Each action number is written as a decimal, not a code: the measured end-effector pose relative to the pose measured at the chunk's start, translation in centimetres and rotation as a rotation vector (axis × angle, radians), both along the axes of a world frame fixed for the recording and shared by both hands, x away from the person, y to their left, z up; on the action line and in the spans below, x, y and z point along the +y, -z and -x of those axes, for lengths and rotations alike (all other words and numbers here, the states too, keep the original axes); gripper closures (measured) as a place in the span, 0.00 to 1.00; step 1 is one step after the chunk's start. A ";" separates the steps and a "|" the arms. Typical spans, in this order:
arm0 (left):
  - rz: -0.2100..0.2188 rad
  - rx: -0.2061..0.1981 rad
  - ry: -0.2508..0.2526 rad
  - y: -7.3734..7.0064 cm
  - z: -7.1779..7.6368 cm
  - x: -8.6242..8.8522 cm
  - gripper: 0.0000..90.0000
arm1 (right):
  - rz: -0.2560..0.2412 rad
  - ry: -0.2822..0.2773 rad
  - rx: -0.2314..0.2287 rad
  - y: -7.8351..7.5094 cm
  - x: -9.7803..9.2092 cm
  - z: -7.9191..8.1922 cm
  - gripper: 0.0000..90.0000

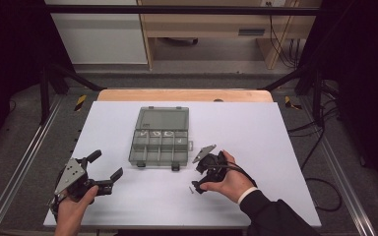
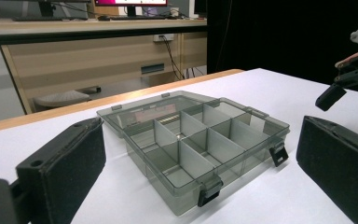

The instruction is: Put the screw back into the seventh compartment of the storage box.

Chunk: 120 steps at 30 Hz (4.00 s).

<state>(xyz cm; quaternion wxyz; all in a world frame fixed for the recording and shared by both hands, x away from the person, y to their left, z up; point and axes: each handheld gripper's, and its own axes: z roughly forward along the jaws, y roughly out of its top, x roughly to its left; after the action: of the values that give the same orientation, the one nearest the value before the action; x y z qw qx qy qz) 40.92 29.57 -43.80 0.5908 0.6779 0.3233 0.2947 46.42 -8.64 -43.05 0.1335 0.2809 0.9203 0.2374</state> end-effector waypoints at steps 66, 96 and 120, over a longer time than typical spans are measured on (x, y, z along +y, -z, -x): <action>-0.033 0.019 0.014 0.2 -0.3 -0.3 0.02 | -0.112 0.017 0.092 0.7 0.1 -0.2 0.97; -0.043 0.034 0.012 0.4 -0.2 -0.4 0.02 | -0.269 0.023 -0.047 -3.5 0.7 -1.9 0.97; -0.047 0.039 0.022 0.5 -0.3 -0.5 0.02 | -0.270 -0.024 -0.144 -4.9 5.4 -4.0 0.97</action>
<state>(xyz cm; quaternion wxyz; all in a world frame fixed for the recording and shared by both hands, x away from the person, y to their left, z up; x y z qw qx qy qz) 41.20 29.10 -44.26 0.5715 0.7008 0.3203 0.2823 50.37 -3.25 -38.11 0.1574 0.2673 0.8713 0.3804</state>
